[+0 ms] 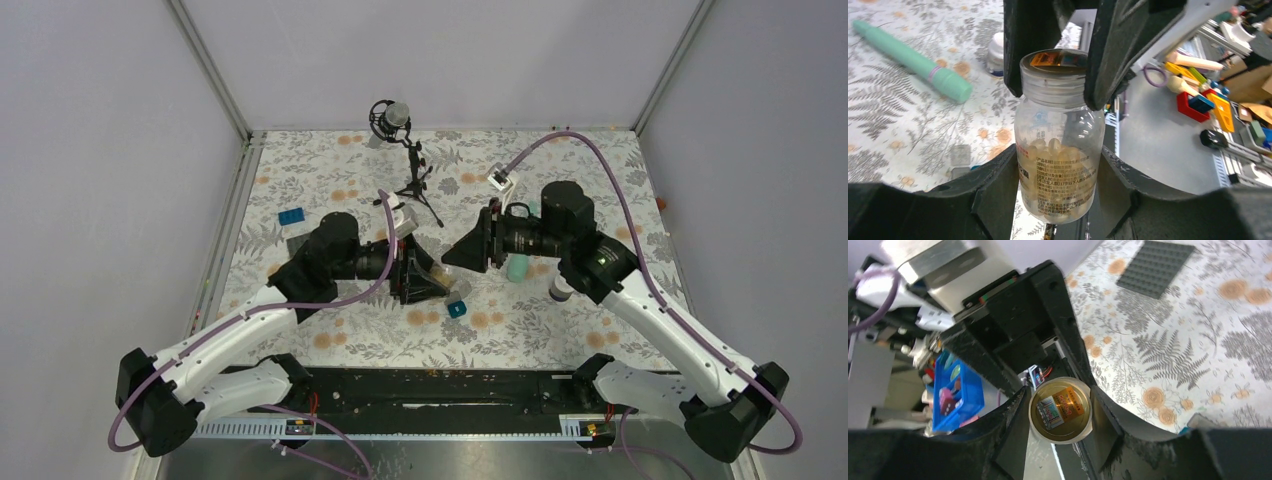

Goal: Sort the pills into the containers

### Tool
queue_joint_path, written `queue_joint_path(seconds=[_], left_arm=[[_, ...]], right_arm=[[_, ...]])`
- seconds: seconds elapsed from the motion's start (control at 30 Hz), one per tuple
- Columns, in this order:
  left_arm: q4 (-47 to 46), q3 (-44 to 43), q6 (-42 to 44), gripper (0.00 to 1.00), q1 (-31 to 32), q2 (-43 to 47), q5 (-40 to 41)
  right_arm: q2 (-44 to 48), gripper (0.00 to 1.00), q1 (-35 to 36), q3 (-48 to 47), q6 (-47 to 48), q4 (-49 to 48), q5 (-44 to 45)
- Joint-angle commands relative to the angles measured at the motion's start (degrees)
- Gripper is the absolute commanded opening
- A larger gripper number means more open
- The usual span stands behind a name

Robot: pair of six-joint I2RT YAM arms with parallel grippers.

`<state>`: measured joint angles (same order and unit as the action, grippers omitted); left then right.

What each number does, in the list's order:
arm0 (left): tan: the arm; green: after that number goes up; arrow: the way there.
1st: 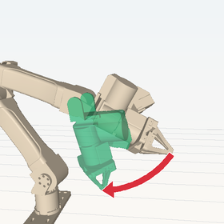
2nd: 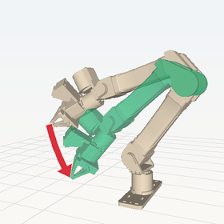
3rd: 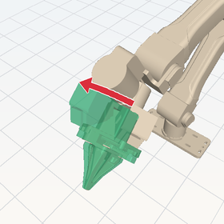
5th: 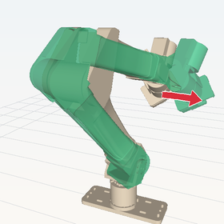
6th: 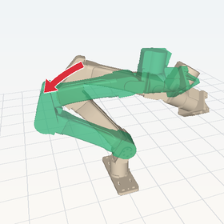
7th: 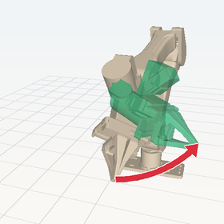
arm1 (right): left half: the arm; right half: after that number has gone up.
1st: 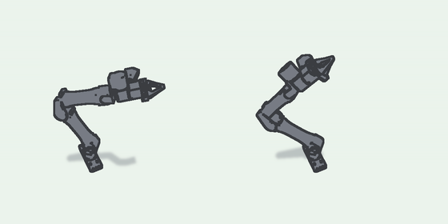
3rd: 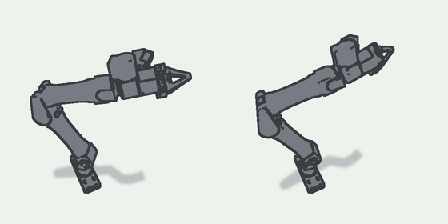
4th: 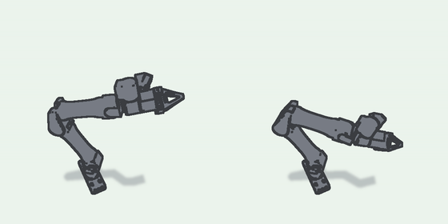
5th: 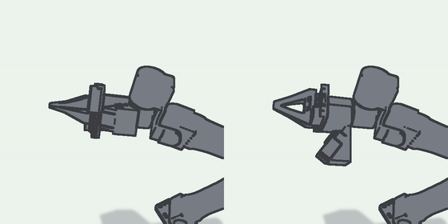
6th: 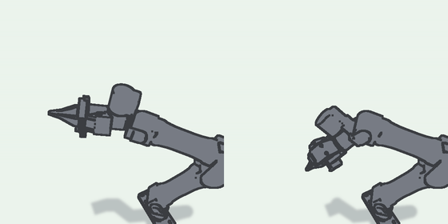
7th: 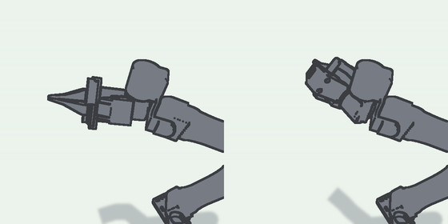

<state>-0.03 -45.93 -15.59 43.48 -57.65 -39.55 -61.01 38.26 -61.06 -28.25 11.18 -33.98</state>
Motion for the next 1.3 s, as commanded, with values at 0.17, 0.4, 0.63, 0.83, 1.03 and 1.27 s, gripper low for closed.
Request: queue_joint_path(seconds=[0.17, 0.4, 0.63, 0.83, 1.03, 1.27], left_arm=[[-0.2, -3.4, 1.7, 0.0, -0.3, -0.2, -15.4], [-0.1, -3.6, 2.9, 0.0, -0.3, 0.0, -15.4], [3.0, -5.0, 4.8, 0.0, -0.2, -0.2, -17.4], [3.0, -4.4, 4.5, 0.0, -0.3, 0.7, -14.2], [4.3, -5.0, 4.6, 0.0, -0.3, 0.8, 1.9], [5.9, -6.3, 5.0, 0.0, -0.3, -1.0, 11.3]], right_arm=[[6.9, 0.0, -2.5, 2.1, 12.4, -10.5, -25.9], [8.6, 0.0, -2.5, 4.1, 11.6, -17.6, -27.6], [8.0, 0.0, -2.4, 3.7, 15.2, -17.4, -30.1], [5.9, 0.32, -2.4, 1.0, 18.2, -11.7, -27.8], [3.7, 0.75, -2.1, 0.8, 3.7, -12.2, -5.4], [-2.1, 0.82, 1.5, -0.4, -7.8, -5.5, 15.4]])
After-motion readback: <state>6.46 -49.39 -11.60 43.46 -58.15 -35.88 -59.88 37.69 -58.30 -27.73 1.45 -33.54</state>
